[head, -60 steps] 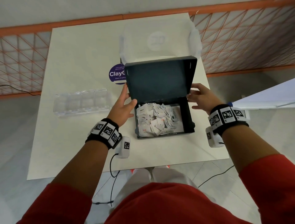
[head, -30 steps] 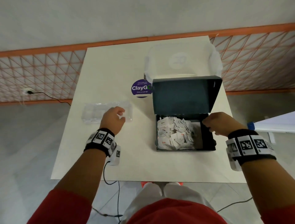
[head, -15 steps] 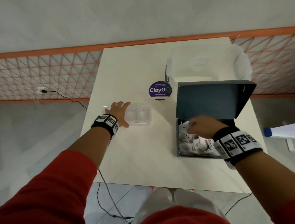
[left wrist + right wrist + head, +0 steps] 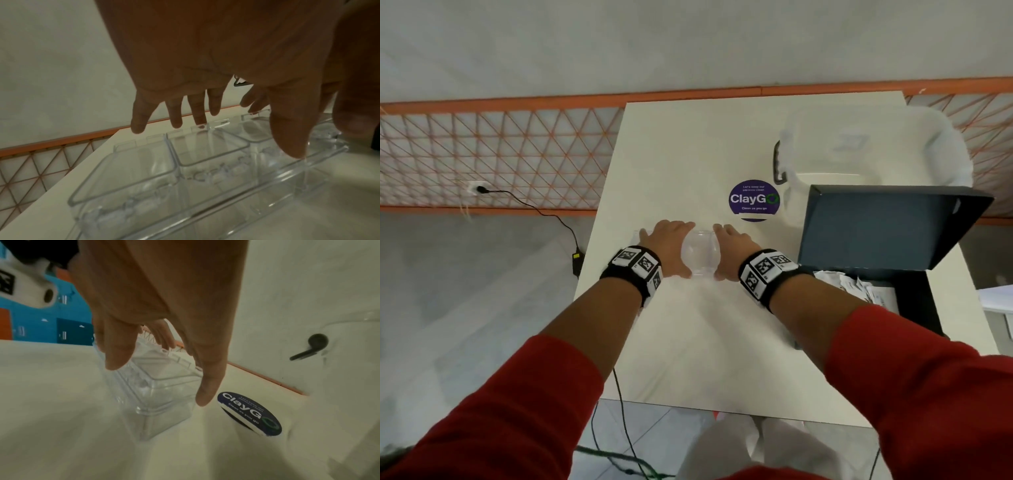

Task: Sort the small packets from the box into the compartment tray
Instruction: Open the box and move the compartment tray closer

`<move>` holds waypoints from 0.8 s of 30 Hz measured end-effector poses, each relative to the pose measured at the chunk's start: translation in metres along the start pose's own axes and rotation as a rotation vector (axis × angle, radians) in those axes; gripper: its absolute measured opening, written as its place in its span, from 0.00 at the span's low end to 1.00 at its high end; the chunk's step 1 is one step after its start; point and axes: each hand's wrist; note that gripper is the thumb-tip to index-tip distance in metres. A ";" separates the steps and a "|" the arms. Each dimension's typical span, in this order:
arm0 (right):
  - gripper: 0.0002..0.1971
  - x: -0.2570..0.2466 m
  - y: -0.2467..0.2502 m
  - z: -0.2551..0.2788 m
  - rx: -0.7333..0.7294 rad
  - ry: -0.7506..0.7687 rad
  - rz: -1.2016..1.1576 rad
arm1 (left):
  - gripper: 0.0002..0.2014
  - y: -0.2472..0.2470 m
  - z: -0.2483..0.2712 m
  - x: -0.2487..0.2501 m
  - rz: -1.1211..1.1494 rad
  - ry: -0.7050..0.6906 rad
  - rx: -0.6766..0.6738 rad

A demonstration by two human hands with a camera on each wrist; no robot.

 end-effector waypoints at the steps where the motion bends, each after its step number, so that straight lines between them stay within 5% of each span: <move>1: 0.49 -0.001 -0.001 -0.002 0.004 0.001 0.016 | 0.56 -0.001 0.000 0.000 -0.011 -0.012 -0.013; 15: 0.45 -0.007 0.003 -0.008 0.121 -0.016 0.099 | 0.55 -0.003 0.001 -0.005 0.036 -0.128 0.094; 24: 0.31 -0.002 0.007 0.001 0.013 -0.121 0.031 | 0.49 0.002 -0.002 -0.008 -0.152 -0.239 -0.063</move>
Point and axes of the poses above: each hand's wrist, its own z-axis away from the middle knuckle, its own y-axis out of the back of the hand, x = y × z, and after that the axes turned 8 degrees about z, right-handed
